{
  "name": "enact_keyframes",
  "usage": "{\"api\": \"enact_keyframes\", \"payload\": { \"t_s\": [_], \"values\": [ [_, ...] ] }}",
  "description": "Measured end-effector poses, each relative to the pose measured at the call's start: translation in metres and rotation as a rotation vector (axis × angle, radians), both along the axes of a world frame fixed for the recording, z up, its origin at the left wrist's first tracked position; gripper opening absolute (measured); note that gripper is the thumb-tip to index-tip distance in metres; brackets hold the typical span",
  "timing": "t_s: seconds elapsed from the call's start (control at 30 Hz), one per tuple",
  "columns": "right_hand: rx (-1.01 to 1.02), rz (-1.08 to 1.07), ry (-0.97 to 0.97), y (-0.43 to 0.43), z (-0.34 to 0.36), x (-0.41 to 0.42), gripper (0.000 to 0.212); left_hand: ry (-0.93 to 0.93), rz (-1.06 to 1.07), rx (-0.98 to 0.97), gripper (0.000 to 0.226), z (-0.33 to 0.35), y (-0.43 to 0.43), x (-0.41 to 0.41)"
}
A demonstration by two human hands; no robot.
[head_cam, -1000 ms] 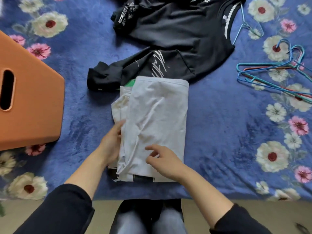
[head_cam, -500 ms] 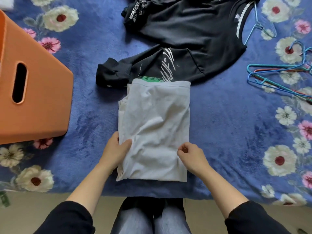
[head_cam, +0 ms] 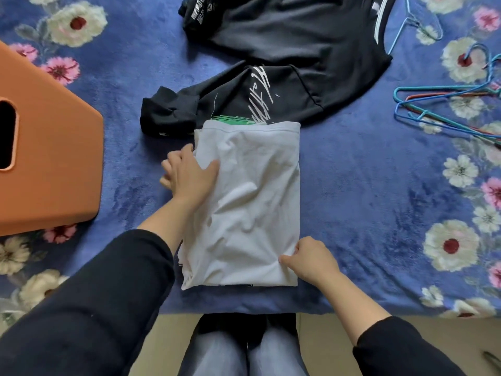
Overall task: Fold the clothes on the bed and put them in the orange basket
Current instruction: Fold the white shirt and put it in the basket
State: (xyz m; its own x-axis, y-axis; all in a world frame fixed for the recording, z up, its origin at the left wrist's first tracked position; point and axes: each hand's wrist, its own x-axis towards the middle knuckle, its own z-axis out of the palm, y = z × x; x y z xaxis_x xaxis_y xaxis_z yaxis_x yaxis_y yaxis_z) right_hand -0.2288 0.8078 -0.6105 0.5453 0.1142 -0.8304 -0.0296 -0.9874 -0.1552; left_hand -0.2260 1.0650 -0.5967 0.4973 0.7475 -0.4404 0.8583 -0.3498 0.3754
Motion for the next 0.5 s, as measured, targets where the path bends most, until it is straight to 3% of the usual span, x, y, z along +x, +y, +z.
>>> {"api": "enact_keyframes", "payload": {
  "t_s": [0.07,0.13,0.23,0.4,0.5],
  "values": [
    [-0.008,0.01,0.019,0.001,-0.002,0.002,0.033,0.012,0.0,-0.027,0.04,-0.003,0.01,0.018],
    [-0.004,0.001,0.041,0.0,-0.004,0.003,0.031,-0.138,-0.016,-0.025,0.026,-0.003,0.018,0.027],
    [0.005,-0.022,0.067,-0.002,-0.01,0.003,0.026,-0.391,0.119,-0.042,0.036,-0.011,0.032,0.023],
    [0.033,-0.051,0.057,-0.003,-0.013,0.0,0.027,-0.423,0.384,-0.177,0.024,-0.024,0.032,-0.005],
    [0.063,-0.058,0.066,-0.006,-0.01,0.001,0.025,-0.488,0.425,-0.25,0.046,-0.012,0.006,-0.031]
  ]
}}
